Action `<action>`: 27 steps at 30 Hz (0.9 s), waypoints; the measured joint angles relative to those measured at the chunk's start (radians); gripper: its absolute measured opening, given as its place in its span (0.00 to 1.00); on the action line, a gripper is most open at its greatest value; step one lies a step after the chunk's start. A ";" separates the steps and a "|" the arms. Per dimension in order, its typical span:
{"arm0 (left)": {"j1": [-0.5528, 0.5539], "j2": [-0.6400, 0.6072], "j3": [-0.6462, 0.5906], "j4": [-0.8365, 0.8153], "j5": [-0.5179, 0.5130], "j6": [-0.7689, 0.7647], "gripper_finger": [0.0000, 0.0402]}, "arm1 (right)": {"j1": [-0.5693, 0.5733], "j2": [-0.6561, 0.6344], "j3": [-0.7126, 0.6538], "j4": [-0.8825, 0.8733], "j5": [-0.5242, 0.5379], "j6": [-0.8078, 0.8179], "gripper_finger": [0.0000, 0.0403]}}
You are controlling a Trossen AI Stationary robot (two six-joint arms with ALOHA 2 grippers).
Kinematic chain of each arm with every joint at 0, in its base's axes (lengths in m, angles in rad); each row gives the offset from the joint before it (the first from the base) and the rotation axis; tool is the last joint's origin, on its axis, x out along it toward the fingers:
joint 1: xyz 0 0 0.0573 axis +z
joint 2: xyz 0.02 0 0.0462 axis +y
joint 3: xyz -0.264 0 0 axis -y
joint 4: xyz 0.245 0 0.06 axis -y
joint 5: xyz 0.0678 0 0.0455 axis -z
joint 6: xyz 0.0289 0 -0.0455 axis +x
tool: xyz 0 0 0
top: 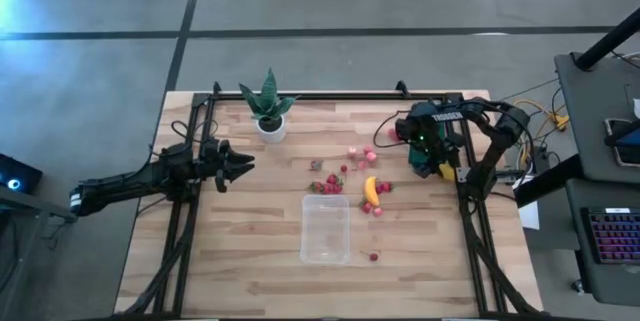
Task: Pick and placing Produce into tupperware
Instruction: Put the lemon into the transparent bin
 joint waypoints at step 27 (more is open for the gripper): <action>0.000 0.000 0.000 0.000 0.004 0.000 0.37 | 0.003 0.000 -0.100 0.076 -0.004 0.059 0.54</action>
